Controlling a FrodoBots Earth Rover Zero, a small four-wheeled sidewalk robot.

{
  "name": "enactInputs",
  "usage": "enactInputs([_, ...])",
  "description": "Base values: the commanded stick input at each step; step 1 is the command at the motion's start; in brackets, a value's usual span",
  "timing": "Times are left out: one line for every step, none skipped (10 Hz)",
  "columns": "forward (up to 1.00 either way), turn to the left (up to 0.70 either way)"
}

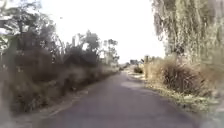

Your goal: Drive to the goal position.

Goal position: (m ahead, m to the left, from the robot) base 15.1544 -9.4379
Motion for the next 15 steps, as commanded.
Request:
enactInputs([0.5,-0.49])
enactInputs([0.5,-0.49])
enactInputs([0.5,-0.49])
enactInputs([0.5,-0.49])
enactInputs([0.5,-0.49])
enactInputs([0.5,-0.49])
enactInputs([0.5,-0.49])
enactInputs([0.5,-0.49])
enactInputs([0.5,-0.49])
enactInputs([0.5,-0.49])
enactInputs([0.5,-0.49])
enactInputs([0.5,-0.49])
enactInputs([0.5,-0.49])
enactInputs([0.5,-0.14])
enactInputs([0.5,0.01])
